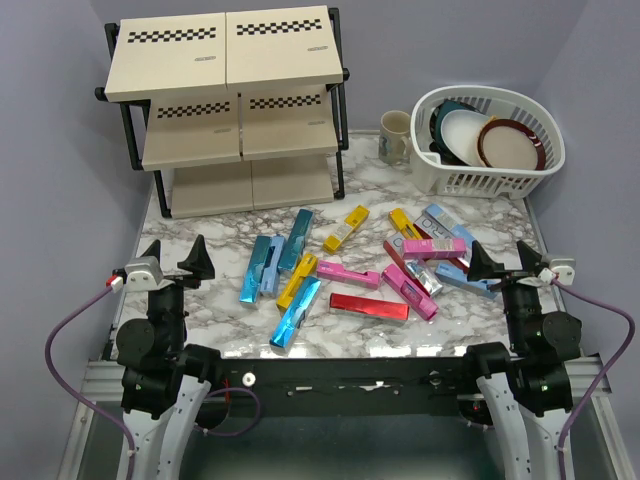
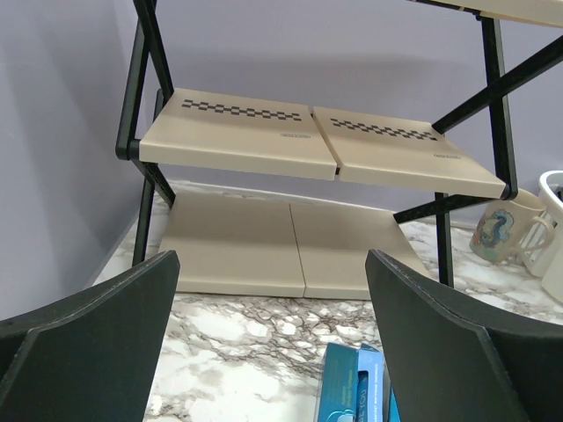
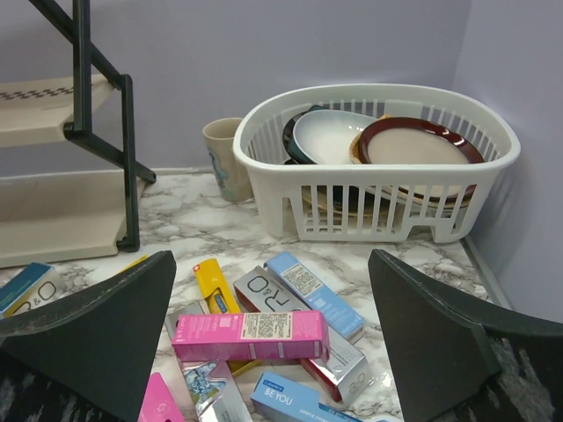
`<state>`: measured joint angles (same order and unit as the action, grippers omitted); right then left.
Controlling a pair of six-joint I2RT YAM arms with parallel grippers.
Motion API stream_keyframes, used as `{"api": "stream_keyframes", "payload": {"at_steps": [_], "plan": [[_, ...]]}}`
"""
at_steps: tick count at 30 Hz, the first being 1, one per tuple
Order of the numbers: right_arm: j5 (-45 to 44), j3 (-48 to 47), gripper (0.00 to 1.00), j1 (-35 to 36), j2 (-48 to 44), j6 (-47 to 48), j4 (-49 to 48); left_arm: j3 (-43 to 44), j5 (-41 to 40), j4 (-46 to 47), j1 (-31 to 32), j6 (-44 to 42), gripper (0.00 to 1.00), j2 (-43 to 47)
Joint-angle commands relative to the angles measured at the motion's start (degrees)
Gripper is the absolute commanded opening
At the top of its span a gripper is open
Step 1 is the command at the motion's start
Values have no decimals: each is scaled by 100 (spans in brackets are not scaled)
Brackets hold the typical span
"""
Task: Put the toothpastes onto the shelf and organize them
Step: Pick up the toothpaste from the center of the board.
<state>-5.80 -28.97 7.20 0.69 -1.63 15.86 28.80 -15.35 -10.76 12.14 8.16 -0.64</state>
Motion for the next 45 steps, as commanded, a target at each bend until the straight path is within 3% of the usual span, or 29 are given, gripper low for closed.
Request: {"api": "stream_keyframes", "payload": {"at_steps": [1,14,25,35,41,45], "plan": [[124,-144,100,80,-1598,-13,-83,-41,112,92,16,-43,99,1058],[44,-126,100,167,-1607,-39,-56,55,155,-30,16,97,99,716],[-61,-135,100,343,-1607,-118,31,1014,551,-1857,16,1494,99,-1894],[-158,-144,100,387,-1616,-189,49,715,1174,-2395,69,2444,99,-3388],[-176,-161,100,396,-1616,-206,84,680,473,-2492,973,2979,99,-4180],[-202,-170,100,405,-1616,-215,119,417,-483,-2562,1580,3646,99,-4453]]}}
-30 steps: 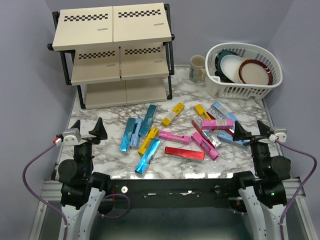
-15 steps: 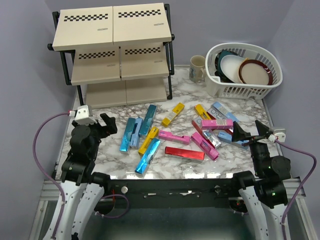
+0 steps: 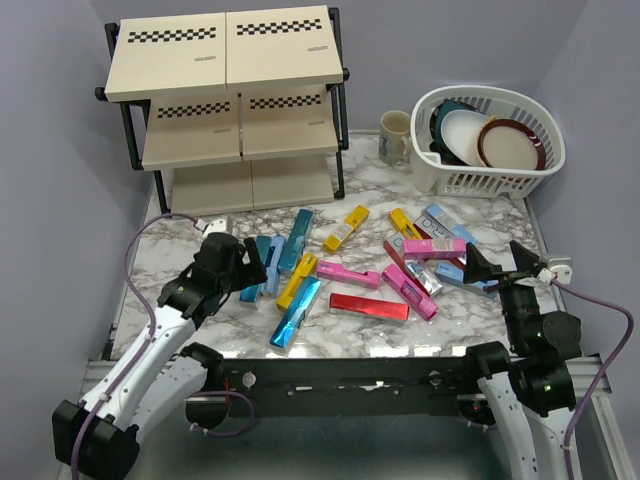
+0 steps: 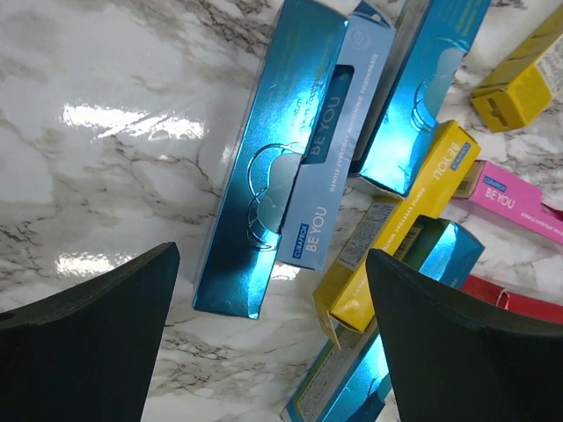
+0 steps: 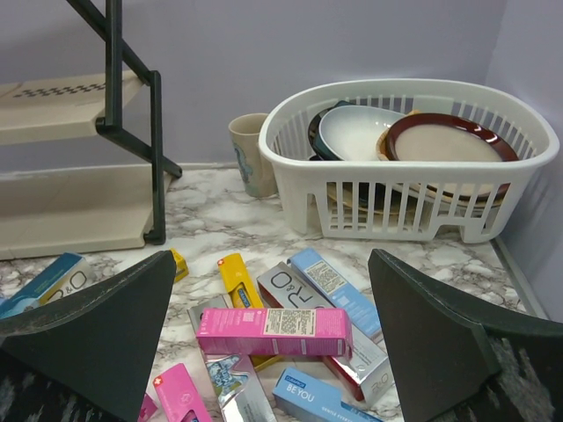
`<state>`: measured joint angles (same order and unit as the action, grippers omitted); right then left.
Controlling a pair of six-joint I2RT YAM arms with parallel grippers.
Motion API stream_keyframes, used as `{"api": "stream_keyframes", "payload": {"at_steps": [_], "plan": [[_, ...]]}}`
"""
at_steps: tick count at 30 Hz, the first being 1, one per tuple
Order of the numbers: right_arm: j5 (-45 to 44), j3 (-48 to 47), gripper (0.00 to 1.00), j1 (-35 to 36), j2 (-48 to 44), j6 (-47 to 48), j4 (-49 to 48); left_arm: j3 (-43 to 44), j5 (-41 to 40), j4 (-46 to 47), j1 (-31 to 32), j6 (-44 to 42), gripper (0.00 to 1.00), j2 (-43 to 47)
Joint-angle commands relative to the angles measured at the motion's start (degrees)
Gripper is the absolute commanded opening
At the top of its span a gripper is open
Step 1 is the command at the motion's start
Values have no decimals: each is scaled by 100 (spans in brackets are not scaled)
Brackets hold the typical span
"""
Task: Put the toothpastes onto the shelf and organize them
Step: Pick up the toothpaste from the center of the board.
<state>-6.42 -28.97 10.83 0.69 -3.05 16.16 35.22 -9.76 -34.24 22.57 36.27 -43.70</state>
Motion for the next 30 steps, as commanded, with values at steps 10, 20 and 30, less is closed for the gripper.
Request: {"api": "stream_keyframes", "payload": {"at_steps": [10,20,30], "plan": [[-150,-161,100,86,-1616,-73,62,-771,-1714,-56,1162,1339,99,126],[-150,-161,100,121,-1616,-73,71,-719,-1424,250,1294,1304,99,-814],[-176,-161,100,156,-1616,-64,89,-349,-1239,620,1847,1251,84,-1430]]}}
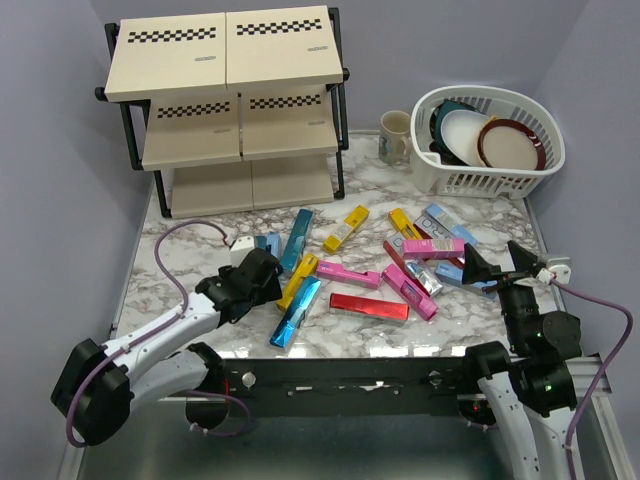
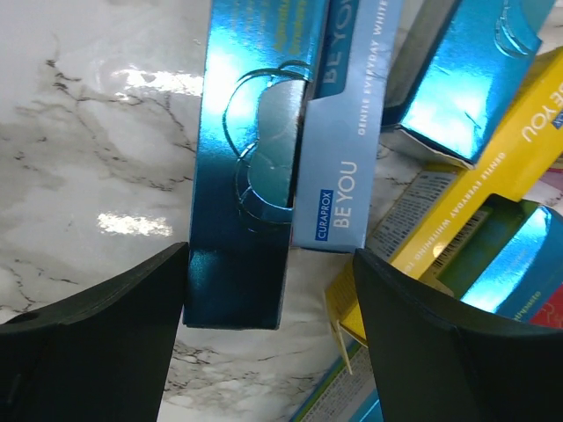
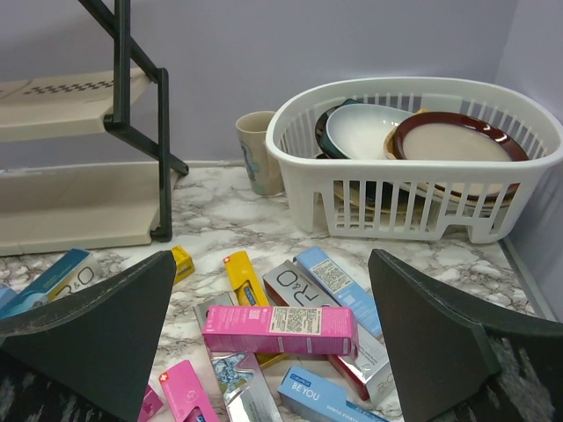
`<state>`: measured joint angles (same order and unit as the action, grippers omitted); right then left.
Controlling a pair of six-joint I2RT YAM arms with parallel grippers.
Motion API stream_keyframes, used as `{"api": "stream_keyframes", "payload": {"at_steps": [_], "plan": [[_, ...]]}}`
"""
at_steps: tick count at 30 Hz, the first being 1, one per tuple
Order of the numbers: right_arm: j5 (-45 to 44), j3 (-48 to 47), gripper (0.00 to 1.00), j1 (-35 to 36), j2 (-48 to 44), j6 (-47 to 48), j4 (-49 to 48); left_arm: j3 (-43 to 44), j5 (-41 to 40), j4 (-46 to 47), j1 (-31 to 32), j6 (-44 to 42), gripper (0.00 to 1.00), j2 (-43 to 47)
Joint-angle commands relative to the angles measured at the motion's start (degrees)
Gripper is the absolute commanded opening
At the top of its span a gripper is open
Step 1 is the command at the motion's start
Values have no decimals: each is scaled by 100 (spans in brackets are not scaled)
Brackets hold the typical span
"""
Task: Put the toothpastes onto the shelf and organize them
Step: Pick up the toothpaste from the center of the board.
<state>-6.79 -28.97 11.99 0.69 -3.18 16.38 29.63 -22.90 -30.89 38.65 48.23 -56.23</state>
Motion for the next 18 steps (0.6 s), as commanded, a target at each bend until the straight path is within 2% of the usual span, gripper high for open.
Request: {"api": "stream_keyframes", "payload": {"at_steps": [1,6,12,18], "plan": [[-139,-170,100,32,-1616,-51,76,201,109,321,335,99,84,-213],[-147,-170,100,40,-1616,-51,76,201,-171,199,582,405,84,-407],[-139,-170,100,49,-1616,-51,76,70,-768,-355,749,872,84,-3],[-147,-179,100,49,-1616,-60,111,-44,-831,-567,766,978,79,235]]}}
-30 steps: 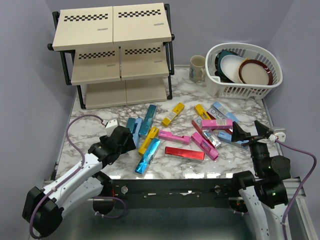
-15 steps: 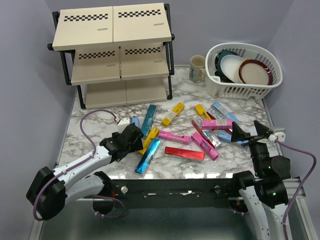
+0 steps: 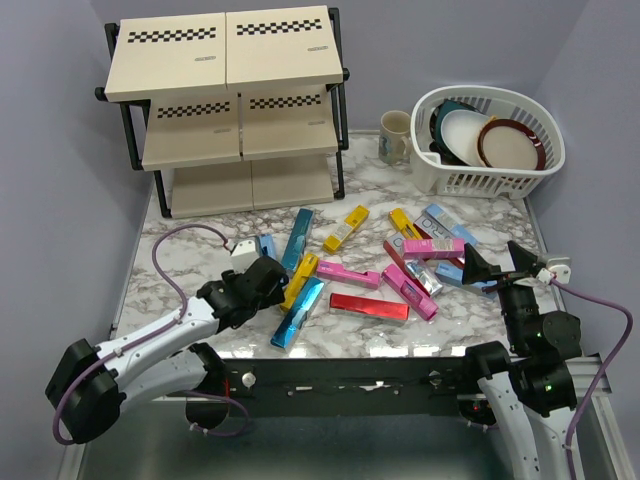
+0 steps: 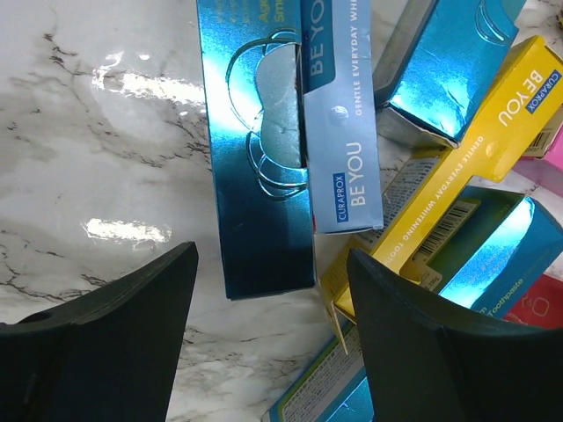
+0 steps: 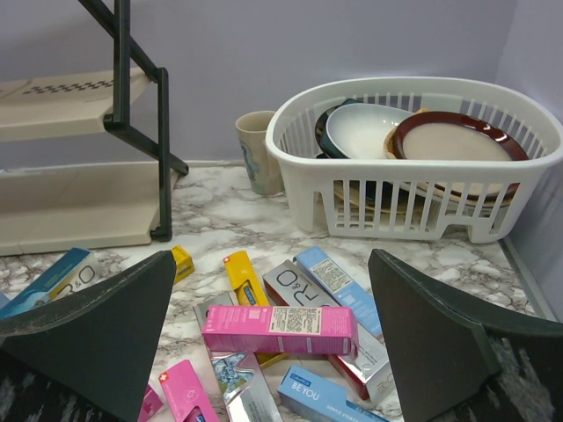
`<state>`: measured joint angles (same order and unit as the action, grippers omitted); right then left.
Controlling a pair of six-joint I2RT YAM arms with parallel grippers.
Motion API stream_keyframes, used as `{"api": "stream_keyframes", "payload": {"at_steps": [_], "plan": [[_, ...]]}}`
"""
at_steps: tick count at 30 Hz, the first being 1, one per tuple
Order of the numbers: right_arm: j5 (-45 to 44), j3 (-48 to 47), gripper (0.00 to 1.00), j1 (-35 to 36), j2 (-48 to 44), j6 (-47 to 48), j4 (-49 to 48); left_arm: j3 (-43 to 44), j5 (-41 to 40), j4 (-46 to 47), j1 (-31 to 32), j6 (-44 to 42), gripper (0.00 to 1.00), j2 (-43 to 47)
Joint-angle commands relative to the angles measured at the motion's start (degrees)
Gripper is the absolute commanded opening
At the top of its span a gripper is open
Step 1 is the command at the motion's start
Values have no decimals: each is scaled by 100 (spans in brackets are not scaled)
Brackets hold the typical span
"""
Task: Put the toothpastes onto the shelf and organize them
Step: Pick up the toothpaste from the center of the board.
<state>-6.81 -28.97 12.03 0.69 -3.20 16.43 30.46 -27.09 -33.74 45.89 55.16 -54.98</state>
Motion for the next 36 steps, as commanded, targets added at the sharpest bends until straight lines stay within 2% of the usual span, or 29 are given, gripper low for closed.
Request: {"api": "stream_keyframes", "payload": {"at_steps": [1,10,11,19,26,31,36], "plan": [[-145,-179,100,45,-1616,-49,98,-197,-350,-239,34,276,76,76],[-145,-170,100,45,-1616,-49,106,-356,-209,324,69,224,70,-267],[-163,-179,100,45,-1616,-49,106,-356,-200,359,69,215,66,-259],[-145,-179,100,45,-1616,-49,106,-339,-384,438,69,171,56,-57],[-145,-179,100,45,-1607,-49,106,-234,-560,473,69,75,39,137],[-154,-161,100,71,-1616,-40,106,-137,-657,526,26,-136,35,435],[-172,-153,100,98,-1616,-23,115,-93,-570,877,-299,-523,35,743]]}}
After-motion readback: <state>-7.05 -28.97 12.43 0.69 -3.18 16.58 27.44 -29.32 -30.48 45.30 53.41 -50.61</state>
